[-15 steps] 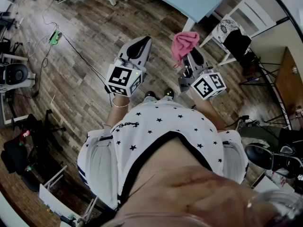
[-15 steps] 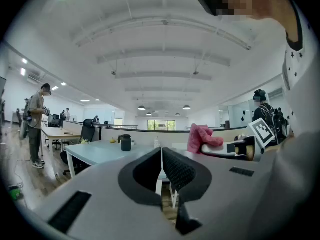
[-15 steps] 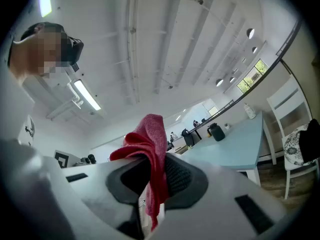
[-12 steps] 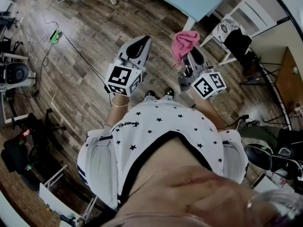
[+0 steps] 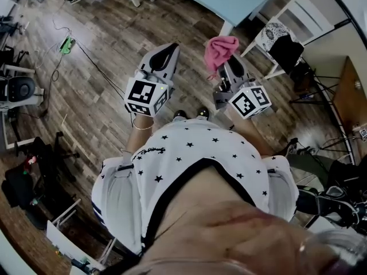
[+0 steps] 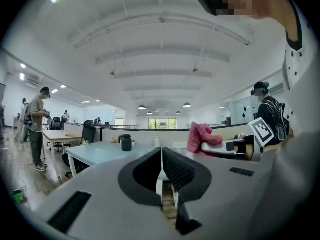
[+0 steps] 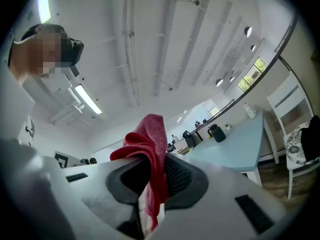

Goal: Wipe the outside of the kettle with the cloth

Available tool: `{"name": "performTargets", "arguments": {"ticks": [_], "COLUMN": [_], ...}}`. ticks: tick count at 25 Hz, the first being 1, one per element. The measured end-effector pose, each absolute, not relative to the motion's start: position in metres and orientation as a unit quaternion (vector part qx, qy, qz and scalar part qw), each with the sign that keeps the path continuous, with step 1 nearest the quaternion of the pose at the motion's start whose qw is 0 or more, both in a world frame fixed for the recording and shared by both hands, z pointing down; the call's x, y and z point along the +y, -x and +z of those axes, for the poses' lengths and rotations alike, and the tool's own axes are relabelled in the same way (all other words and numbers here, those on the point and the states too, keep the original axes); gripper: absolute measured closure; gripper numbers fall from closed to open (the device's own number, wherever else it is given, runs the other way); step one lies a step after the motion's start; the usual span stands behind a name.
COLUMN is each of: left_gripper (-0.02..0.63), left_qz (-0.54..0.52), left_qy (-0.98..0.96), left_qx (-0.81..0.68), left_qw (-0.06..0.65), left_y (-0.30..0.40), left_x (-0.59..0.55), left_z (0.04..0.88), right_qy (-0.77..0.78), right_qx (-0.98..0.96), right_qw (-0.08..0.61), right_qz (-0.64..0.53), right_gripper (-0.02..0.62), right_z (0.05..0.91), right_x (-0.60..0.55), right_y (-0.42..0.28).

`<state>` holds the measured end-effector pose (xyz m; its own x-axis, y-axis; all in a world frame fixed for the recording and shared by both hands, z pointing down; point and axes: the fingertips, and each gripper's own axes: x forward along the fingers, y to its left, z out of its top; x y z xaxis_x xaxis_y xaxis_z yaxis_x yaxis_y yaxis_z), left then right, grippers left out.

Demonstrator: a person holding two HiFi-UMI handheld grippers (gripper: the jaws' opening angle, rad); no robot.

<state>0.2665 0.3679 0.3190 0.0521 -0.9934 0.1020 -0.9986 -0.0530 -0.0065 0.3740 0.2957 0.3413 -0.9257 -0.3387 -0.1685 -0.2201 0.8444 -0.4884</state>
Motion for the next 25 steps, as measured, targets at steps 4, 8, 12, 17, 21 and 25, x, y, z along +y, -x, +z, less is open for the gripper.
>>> {"name": "performTargets", "arguments": {"ticks": [4, 8, 12, 17, 21, 25], "left_gripper": [0.572, 0.572, 0.572, 0.572, 0.572, 0.572], "left_qz": [0.044, 0.051, 0.06, 0.056, 0.057, 0.046], "left_qy": [-0.725, -0.724, -0.721, -0.717, -0.712, -0.71], "left_qx": [-0.687, -0.687, -0.69, -0.695, -0.7, -0.702], "left_qw": [0.03, 0.028, 0.029, 0.027, 0.026, 0.032], "left_y": [-0.276, -0.285, -0.294, -0.298, -0.289, -0.275], "left_x": [0.362, 0.351, 0.341, 0.335, 0.334, 0.323], "left_z": [0.318, 0.318, 0.319, 0.317, 0.317, 0.319], "right_qy": [0.146, 0.151, 0.145, 0.142, 0.141, 0.145], "right_qx": [0.948, 0.944, 0.941, 0.938, 0.937, 0.936], "right_qw": [0.13, 0.132, 0.139, 0.14, 0.143, 0.138], "right_qz": [-0.249, -0.262, -0.274, -0.285, -0.287, -0.29], "right_gripper": [0.528, 0.528, 0.528, 0.528, 0.528, 0.528], "right_z": [0.344, 0.347, 0.35, 0.355, 0.352, 0.355], "right_x": [0.287, 0.273, 0.262, 0.25, 0.246, 0.234], "right_y": [-0.384, -0.394, -0.403, -0.407, -0.401, -0.393]}}
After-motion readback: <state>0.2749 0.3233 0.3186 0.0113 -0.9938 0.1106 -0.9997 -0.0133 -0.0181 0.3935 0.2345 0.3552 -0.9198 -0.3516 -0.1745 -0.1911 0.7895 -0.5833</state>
